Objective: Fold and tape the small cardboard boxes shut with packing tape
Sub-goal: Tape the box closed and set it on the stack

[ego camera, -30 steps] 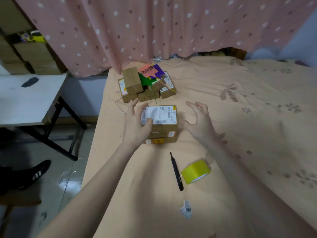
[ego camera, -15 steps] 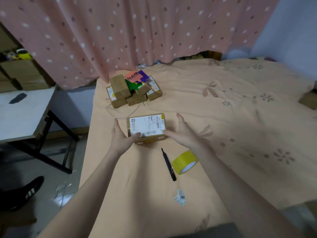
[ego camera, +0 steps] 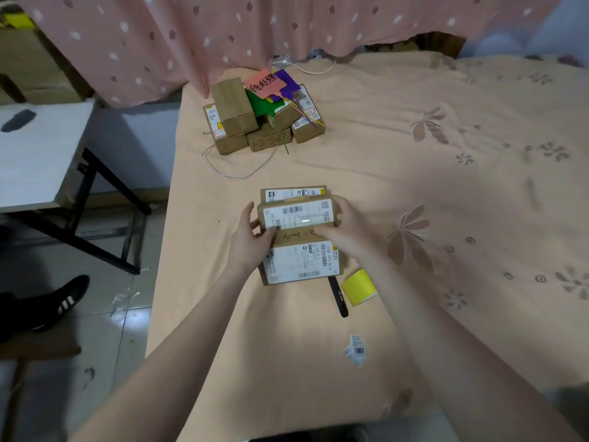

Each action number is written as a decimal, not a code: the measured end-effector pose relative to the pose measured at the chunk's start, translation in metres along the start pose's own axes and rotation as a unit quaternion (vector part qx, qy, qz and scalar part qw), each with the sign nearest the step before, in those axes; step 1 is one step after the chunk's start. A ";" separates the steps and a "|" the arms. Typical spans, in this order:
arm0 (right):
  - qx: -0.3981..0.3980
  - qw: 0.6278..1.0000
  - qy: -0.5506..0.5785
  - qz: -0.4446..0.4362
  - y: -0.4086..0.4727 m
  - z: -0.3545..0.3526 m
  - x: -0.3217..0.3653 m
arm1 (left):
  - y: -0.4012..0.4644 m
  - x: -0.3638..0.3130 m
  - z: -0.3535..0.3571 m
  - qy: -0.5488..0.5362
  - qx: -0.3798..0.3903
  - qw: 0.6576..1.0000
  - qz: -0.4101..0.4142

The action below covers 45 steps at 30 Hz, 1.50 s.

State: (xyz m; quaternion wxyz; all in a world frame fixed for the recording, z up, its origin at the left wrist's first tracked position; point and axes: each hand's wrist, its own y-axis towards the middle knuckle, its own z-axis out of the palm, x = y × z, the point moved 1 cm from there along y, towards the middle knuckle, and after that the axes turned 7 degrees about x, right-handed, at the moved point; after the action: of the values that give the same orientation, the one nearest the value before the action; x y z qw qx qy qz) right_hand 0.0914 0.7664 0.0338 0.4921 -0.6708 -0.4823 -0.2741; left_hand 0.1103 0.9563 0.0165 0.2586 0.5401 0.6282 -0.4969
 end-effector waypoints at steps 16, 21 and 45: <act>-0.113 0.990 -0.066 0.055 0.026 -0.145 0.016 | 0.039 -0.117 0.091 -0.097 0.106 0.989 0.037; -0.040 0.988 -0.077 0.124 0.058 -0.158 -0.030 | 0.056 -0.093 0.148 -0.077 0.059 0.995 -0.032; -0.062 0.996 0.060 -0.010 0.048 -0.158 0.006 | 0.035 -0.089 0.124 -0.168 -0.086 0.979 0.082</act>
State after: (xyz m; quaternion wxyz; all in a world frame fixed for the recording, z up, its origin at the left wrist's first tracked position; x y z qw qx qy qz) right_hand 0.1544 0.6207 0.0779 0.4751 -0.6772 -0.4407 -0.3484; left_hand 0.1418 0.8038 0.0350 0.4455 0.4744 0.5701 -0.5014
